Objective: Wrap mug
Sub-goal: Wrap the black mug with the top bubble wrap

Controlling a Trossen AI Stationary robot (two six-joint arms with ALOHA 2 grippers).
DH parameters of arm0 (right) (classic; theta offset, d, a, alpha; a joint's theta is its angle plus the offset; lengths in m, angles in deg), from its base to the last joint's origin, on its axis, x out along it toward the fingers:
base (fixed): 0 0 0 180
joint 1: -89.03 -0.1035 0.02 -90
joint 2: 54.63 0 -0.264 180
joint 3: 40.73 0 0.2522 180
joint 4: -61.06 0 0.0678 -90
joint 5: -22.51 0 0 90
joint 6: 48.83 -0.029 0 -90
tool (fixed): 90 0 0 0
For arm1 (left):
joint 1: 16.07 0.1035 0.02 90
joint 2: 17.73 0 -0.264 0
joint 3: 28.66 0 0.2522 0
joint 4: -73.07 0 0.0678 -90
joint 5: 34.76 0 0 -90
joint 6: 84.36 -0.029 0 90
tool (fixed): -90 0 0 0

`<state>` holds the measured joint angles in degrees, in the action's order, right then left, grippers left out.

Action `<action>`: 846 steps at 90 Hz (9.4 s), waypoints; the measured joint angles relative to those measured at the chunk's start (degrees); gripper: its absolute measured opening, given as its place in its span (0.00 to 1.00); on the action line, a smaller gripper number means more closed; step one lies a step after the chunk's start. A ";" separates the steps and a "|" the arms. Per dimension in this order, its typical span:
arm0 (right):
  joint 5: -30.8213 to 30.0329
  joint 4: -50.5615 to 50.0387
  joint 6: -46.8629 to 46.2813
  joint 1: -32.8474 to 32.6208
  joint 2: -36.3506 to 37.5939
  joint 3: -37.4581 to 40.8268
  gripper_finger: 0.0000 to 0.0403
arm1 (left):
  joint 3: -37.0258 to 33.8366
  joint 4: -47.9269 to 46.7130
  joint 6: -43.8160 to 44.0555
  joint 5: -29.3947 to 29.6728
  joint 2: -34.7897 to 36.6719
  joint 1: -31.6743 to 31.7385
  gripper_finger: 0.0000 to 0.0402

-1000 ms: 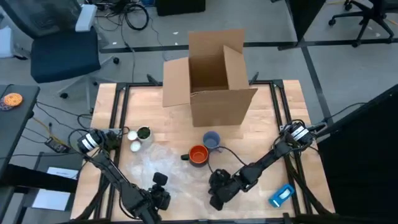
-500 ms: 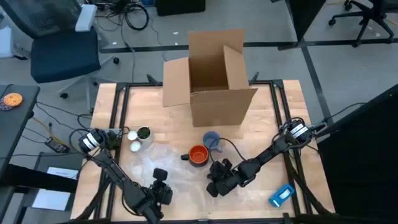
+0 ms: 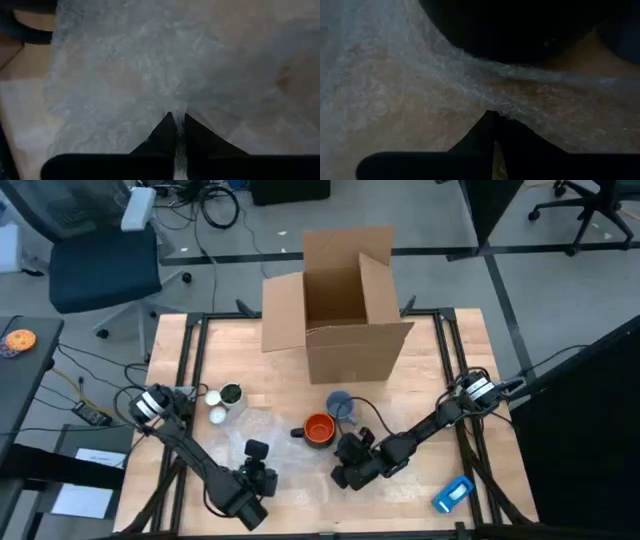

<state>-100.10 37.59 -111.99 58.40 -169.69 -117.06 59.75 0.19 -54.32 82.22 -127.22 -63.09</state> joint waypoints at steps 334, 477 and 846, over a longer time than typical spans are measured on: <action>32.10 -16.64 53.22 14.71 9.25 -18.64 0.35 | -23.30 66.92 0.03 -2.22 3.78 13.40 0.41; 41.57 -17.43 66.54 19.54 5.34 -18.78 0.01 | -23.30 67.00 4.62 -2.78 3.69 13.75 0.41; 35.85 -23.22 40.97 6.75 6.76 -18.23 0.01 | -3.17 -8.16 12.39 0.91 25.64 10.82 0.41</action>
<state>-64.25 14.37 -71.02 65.15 -162.93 -135.29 56.58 -7.97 -41.93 83.13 -101.58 -52.27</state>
